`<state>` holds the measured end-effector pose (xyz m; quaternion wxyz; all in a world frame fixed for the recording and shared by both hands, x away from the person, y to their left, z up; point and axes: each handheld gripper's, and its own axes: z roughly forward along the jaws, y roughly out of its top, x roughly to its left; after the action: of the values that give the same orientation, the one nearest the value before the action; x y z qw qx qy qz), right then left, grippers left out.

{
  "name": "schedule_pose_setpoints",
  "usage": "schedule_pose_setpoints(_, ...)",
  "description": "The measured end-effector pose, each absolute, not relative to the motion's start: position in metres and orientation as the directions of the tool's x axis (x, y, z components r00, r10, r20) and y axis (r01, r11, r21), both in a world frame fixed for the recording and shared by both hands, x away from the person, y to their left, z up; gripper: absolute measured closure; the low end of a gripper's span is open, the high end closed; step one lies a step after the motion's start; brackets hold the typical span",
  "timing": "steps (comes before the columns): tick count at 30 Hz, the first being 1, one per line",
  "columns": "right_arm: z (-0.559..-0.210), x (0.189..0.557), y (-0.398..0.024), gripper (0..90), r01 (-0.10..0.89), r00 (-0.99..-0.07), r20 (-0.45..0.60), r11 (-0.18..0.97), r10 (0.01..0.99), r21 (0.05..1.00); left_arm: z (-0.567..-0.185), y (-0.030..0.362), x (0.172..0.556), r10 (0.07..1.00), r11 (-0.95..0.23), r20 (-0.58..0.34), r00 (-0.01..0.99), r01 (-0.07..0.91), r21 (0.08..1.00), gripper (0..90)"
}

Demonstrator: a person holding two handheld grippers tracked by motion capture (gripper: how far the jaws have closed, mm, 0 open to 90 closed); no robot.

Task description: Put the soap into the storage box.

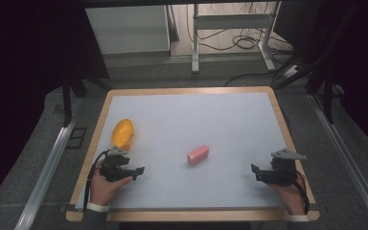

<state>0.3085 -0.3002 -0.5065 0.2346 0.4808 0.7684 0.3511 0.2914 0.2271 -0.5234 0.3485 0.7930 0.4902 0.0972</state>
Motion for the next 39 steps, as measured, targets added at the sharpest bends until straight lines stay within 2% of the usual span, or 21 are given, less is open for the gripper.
schedule_pose_setpoints(9,-0.504,0.305,-0.303,8.7,0.562,-0.429,-0.022,0.285,0.903,0.776,-0.523,0.229,0.290,0.846,-0.275,-0.190,0.499,0.712,0.646,22.5)
schedule_pose_setpoints(21,-0.507,0.307,-0.308,9.4,0.559,-0.458,-0.015,0.301,0.889,0.773,-0.522,0.231,0.287,0.877,-0.229,-0.180,0.446,0.718,0.658,22.9)
schedule_pose_setpoints(39,-0.505,0.303,-0.315,9.4,0.566,-0.442,-0.016,0.293,0.897,0.770,-0.518,0.222,0.287,0.863,-0.255,-0.173,0.474,0.705,0.662,22.9)
